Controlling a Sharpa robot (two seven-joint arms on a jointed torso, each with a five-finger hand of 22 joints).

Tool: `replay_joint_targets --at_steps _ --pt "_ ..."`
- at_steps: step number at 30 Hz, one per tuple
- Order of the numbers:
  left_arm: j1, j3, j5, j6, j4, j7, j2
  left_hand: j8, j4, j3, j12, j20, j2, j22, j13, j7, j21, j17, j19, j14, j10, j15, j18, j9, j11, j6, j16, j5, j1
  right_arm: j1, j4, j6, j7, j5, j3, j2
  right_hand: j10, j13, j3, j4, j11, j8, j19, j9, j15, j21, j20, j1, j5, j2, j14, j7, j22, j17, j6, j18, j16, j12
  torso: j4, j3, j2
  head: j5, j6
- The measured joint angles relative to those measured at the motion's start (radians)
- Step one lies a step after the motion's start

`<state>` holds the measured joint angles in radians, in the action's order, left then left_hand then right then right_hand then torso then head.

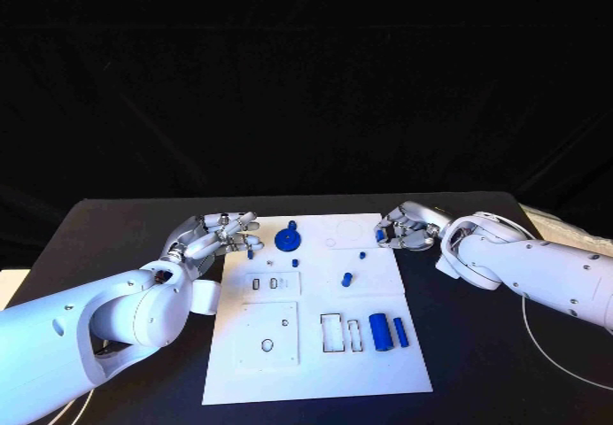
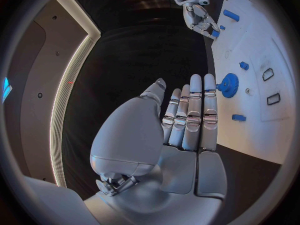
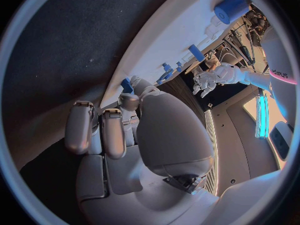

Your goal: Assemble the parts on the task board

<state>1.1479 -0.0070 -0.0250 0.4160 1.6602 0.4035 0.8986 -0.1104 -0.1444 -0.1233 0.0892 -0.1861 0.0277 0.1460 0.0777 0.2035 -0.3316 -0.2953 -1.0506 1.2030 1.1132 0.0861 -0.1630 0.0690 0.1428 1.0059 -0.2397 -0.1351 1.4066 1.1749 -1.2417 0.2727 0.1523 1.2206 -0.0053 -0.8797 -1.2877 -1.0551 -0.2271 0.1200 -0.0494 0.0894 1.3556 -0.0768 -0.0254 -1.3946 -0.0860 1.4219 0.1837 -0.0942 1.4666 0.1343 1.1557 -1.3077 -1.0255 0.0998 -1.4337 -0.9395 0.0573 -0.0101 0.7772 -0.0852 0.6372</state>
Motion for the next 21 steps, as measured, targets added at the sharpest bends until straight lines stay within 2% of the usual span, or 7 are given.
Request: replay_joint_targets --at_steps 6,13,21 --pt "0.0 0.0 0.0 0.0 0.0 0.0 0.0 0.0 0.0 0.0 0.0 0.0 0.0 0.0 0.0 0.0 0.0 0.0 0.0 0.0 0.0 0.0 0.0 0.0 0.0 0.0 0.0 0.0 0.0 0.0 0.005 -0.002 -0.001 0.001 0.0 0.002 -0.008 -0.007 -0.017 -0.006 0.007 0.011 0.004 -0.004 0.0 0.0 0.004 -0.001 0.0 0.01 0.0 -0.008 0.003 0.0 -0.031 0.0 0.0 -0.005 0.0 0.0 0.0 0.001 0.001" --pt "0.0 0.0 0.0 -0.001 0.0 0.0 0.0 0.0 0.0 0.0 0.0 0.0 0.0 0.0 0.0 0.0 0.0 0.0 0.0 0.0 0.0 0.0 0.0 0.0 0.0 0.0 0.0 0.0 0.0 0.0 0.008 0.005 -0.005 0.001 0.001 0.007 -0.019 -0.016 -0.038 -0.017 0.015 0.023 0.003 -0.007 -0.01 0.0 0.011 -0.002 -0.006 0.023 -0.002 -0.02 0.008 0.0 -0.065 0.0 -0.004 -0.017 -0.0002 0.0001 0.0 0.0 0.003" --pt "0.0 0.0 0.0 -0.001 -0.001 0.0 0.0 0.0 0.0 0.0 0.0 0.0 0.0 0.0 0.0 0.0 0.0 0.0 0.0 0.0 0.0 0.0 0.0 0.0 0.0 0.0 0.0 0.0 0.0 0.0 -0.014 0.054 -0.02 -0.014 0.001 0.008 -0.027 -0.024 -0.058 -0.025 0.023 0.031 0.011 -0.008 -0.018 -0.004 0.018 -0.003 -0.023 0.039 -0.004 -0.026 0.013 0.0 -0.077 0.0 -0.008 -0.024 -0.0002 0.0 -0.001 -0.002 0.006"
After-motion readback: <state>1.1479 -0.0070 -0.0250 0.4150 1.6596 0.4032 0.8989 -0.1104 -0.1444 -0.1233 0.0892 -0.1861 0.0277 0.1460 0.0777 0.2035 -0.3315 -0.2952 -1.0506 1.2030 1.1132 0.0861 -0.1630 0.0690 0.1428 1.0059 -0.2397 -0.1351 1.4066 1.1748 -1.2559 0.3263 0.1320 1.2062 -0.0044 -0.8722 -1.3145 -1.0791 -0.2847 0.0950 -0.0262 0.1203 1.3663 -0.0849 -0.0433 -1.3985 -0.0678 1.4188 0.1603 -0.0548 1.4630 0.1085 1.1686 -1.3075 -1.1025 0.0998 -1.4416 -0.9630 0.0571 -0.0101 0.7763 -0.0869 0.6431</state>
